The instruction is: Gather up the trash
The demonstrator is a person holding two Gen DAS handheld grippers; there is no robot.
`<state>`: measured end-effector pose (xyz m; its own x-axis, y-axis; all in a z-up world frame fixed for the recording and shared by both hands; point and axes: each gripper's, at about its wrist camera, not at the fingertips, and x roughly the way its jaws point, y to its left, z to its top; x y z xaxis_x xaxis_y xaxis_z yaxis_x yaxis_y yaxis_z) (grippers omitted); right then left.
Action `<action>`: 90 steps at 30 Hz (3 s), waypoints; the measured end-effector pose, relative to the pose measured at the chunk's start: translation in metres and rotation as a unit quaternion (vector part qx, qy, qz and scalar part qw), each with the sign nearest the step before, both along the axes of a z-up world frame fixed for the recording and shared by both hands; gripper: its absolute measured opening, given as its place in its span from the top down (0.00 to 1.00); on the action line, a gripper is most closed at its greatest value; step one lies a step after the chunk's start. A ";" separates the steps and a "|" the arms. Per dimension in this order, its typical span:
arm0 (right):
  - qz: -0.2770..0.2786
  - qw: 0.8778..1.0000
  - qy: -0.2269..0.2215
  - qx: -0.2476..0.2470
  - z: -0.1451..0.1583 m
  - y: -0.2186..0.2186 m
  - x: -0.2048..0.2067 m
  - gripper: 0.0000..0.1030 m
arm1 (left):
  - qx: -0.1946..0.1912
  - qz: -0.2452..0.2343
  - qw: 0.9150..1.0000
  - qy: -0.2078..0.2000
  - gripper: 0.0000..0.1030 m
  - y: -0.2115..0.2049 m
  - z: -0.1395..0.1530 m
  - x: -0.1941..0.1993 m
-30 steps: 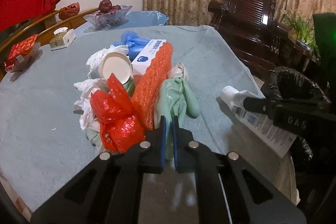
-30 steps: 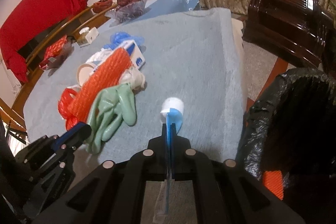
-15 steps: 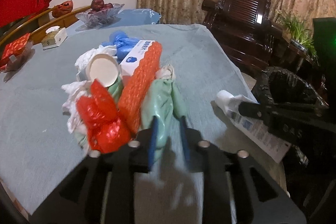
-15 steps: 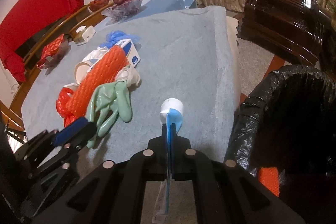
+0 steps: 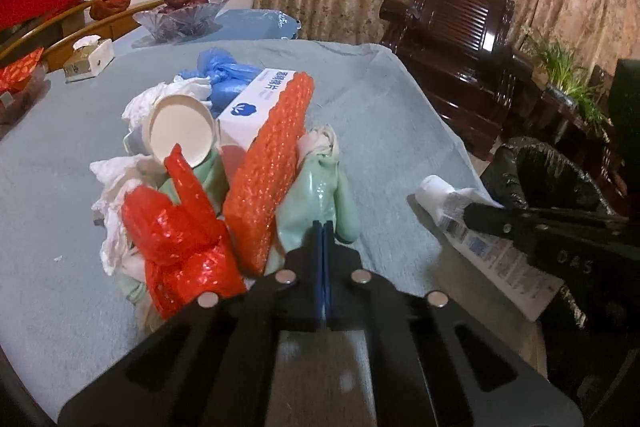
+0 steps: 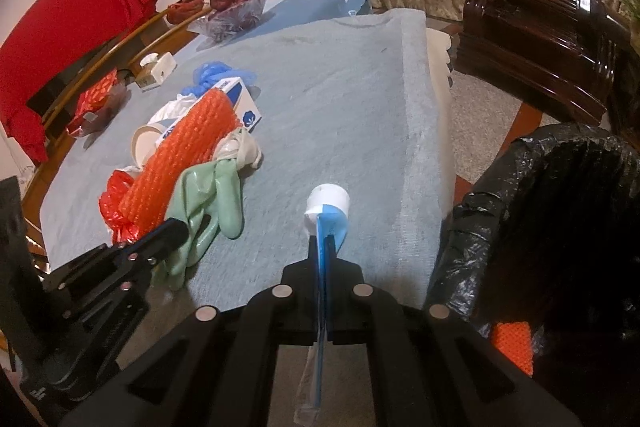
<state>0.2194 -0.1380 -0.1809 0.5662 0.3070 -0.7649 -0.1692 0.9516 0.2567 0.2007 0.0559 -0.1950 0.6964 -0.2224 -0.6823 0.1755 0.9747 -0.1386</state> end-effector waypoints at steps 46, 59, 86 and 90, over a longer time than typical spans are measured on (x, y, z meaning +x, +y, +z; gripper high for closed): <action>-0.008 0.999 -0.033 0.005 0.027 -0.013 0.002 0.97 | 0.035 0.004 0.998 -0.059 0.59 -0.021 0.030 0.017; -0.012 1.000 -0.021 0.012 0.015 -0.021 0.018 0.97 | 0.077 0.011 0.997 -0.015 0.60 -0.027 -0.005 0.038; -0.042 0.995 -0.087 0.021 0.076 -0.057 -0.028 0.97 | 0.007 0.007 0.997 -0.072 0.96 -0.040 0.073 -0.012; -0.056 0.993 -0.106 0.019 0.093 -0.074 -0.045 0.97 | 0.004 -0.006 0.996 -0.083 0.96 -0.054 0.087 -0.019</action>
<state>0.1740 -0.2124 -0.0879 0.7456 0.2601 -0.6135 -0.1177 0.9576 0.2630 0.1815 0.0018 -0.1081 0.7976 -0.2271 -0.5588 0.2074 0.9732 -0.0996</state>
